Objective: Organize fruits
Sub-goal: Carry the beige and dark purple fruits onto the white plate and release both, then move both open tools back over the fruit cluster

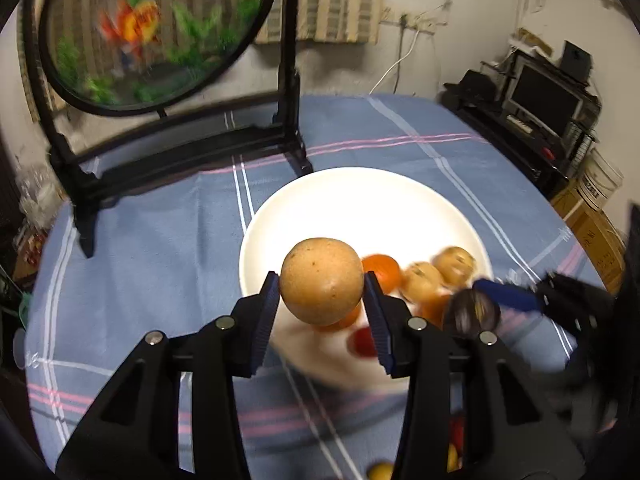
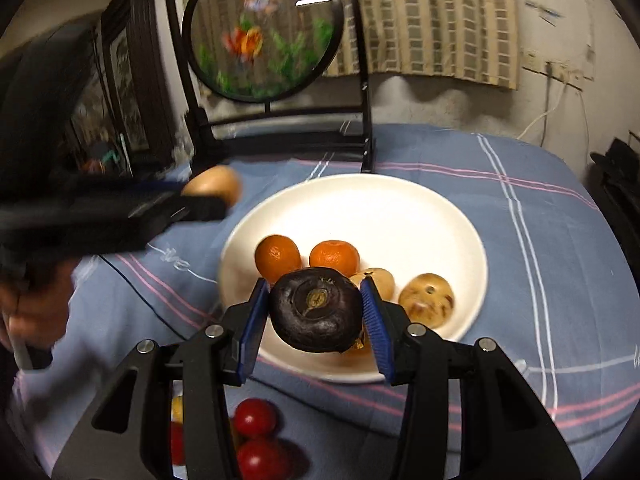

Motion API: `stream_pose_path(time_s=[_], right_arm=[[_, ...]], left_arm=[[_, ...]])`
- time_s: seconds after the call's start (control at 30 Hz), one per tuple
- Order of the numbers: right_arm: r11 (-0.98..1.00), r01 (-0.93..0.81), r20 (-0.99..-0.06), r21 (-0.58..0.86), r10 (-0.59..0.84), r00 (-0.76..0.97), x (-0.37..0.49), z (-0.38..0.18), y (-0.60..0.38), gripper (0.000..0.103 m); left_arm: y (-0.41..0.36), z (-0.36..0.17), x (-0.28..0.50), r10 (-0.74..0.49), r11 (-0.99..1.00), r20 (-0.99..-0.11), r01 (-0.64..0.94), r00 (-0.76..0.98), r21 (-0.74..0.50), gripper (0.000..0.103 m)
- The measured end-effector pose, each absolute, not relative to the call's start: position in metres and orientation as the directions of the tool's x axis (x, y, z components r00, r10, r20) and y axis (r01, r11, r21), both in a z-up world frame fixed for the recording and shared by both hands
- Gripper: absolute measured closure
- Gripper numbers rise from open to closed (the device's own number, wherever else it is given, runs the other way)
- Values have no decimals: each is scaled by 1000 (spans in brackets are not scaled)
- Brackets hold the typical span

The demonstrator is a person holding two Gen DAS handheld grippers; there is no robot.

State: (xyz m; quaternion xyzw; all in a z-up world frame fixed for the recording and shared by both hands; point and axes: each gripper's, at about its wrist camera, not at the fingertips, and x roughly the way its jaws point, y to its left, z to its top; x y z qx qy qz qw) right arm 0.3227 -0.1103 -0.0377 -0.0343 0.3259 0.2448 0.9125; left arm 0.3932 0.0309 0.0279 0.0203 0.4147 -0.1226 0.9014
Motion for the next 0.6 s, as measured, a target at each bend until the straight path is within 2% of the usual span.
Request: stream_pose_path(time_s=[0.3, 0.53, 0.57, 0.6], right_arm=[[872, -489, -633, 16, 388, 670, 341, -56, -98, 56], [863, -504, -638, 25, 402, 657, 344, -60, -95, 55], [865, -502, -637, 21, 398, 660, 344, -59, -95, 54], [866, -499, -639, 16, 393, 661, 343, -59, -94, 53]], left_arm=[[37, -20, 442, -189, 977, -804, 193, 563, -95, 60], [38, -28, 445, -190, 979, -811, 164, 553, -118, 58], [38, -28, 445, -186, 980, -812, 159, 552, -116, 50], [39, -25, 442, -177, 982, -805, 151, 567, -109, 37]])
